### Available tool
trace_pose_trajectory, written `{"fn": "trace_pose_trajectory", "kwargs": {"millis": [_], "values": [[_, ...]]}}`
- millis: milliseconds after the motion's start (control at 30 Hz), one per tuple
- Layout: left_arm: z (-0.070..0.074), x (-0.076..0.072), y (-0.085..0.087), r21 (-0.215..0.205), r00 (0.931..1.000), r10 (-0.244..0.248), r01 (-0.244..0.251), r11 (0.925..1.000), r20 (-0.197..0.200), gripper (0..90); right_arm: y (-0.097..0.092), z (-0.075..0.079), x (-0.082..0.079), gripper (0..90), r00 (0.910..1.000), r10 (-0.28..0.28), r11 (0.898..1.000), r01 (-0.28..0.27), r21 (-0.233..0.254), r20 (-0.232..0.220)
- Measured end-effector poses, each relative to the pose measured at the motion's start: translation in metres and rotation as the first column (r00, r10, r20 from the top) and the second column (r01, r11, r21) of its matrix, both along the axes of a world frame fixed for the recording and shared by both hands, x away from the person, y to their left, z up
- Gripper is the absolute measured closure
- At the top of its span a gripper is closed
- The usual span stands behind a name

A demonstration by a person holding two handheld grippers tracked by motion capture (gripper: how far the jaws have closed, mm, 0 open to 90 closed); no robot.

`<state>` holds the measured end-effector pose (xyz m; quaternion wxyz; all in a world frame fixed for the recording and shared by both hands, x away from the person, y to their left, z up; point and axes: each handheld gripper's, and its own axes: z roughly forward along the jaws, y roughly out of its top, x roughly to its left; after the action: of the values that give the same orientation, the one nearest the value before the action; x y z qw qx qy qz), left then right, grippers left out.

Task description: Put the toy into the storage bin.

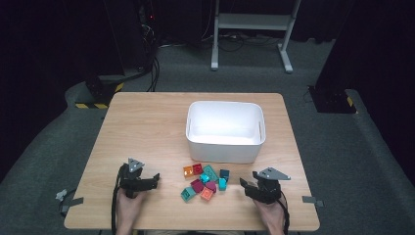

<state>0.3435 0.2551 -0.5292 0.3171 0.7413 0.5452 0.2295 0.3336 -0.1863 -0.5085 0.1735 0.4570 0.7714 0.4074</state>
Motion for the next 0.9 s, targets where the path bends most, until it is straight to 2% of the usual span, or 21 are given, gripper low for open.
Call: {"fn": "trace_pose_trajectory", "kwargs": {"millis": [267, 567, 667, 900], "values": [[0.000, 0.000, 0.000, 0.000, 1.0000, -0.001, 0.001, 1.0000, 0.000, 7.5, 0.010, 0.004, -0.001, 39.3, 0.9993, 0.026, 1.000, -0.026, 0.001, 0.026], [0.000, 0.000, 0.000, 0.002, 1.0000, -0.002, 0.002, 1.0000, 0.001, 7.5, 0.022, 0.006, 0.004, 40.4, 0.9976, 0.062, 0.998, -0.062, 0.007, 0.032], [0.000, 0.000, 0.000, 0.001, 1.0000, -0.002, 0.002, 1.0000, 0.000, 7.5, 0.026, 0.006, 0.007, 40.8, 0.9971, 0.073, 0.997, -0.074, 0.023, 0.023], [0.000, 0.000, 0.000, 0.001, 1.0000, -0.002, 0.002, 1.0000, 0.001, 7.5, 0.034, 0.008, 0.012, 41.7, 0.9954, 0.095, 0.995, -0.095, 0.022, 0.013]]}}
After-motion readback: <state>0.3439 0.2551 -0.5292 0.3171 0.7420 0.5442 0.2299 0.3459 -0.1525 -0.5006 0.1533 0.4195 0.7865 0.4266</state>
